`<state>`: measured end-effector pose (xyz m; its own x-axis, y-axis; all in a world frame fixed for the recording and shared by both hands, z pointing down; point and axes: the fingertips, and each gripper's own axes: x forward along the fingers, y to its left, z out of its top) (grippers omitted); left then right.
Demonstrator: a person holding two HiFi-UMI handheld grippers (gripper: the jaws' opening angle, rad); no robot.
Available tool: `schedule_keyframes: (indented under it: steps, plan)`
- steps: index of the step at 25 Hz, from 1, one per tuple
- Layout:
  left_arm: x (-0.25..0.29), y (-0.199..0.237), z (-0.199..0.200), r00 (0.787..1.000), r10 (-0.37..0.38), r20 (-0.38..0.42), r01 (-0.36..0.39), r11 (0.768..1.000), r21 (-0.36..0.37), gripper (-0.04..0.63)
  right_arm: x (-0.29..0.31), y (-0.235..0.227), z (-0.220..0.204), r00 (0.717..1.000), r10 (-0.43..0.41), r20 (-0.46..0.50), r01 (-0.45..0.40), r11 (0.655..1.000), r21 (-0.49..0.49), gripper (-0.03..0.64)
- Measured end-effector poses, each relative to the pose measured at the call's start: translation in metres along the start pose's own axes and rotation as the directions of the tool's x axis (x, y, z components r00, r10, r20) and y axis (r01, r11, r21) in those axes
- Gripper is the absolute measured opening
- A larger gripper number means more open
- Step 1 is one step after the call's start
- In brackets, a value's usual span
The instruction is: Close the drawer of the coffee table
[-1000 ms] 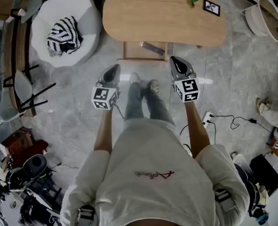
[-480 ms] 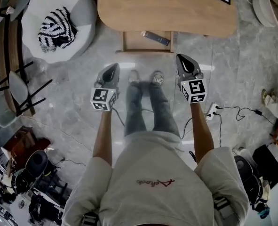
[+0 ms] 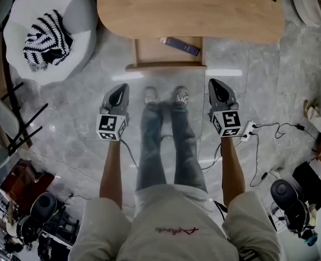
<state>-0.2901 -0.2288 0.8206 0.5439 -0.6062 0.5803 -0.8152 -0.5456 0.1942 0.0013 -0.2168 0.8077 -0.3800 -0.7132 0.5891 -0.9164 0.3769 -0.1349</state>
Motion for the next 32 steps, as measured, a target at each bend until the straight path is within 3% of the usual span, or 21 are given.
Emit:
schedule_keyframes:
  steps: [8, 15, 20, 28, 32]
  plan:
    - [0.052, 0.018, -0.091, 0.999, -0.018, -0.031, 0.018, 1.000, 0.007, 0.000, 0.053, -0.012, -0.095, 0.999, -0.020, -0.046, 0.022, 0.999, 0.028, 0.005]
    - [0.088, 0.040, -0.154, 0.999, 0.030, -0.040, -0.030, 1.000, -0.004, 0.000, 0.086, -0.031, -0.163, 0.997, -0.034, -0.067, 0.037, 0.998, 0.053, 0.008]
    - [0.107, 0.060, -0.181, 0.996, 0.084, -0.038, -0.084, 0.996, 0.015, 0.002, 0.103, -0.039, -0.197, 0.997, -0.025, -0.078, 0.028, 0.998, 0.048, 0.081]
    - [0.136, 0.088, -0.217, 0.989, 0.150, -0.015, -0.149, 0.989, 0.013, 0.162, 0.136, -0.060, -0.230, 0.995, -0.057, -0.080, 0.057, 0.998, 0.002, 0.221]
    - [0.151, 0.096, -0.224, 0.987, 0.161, -0.007, -0.160, 0.987, 0.032, 0.245, 0.154, -0.068, -0.239, 0.995, -0.064, -0.083, 0.063, 0.998, -0.014, 0.236]
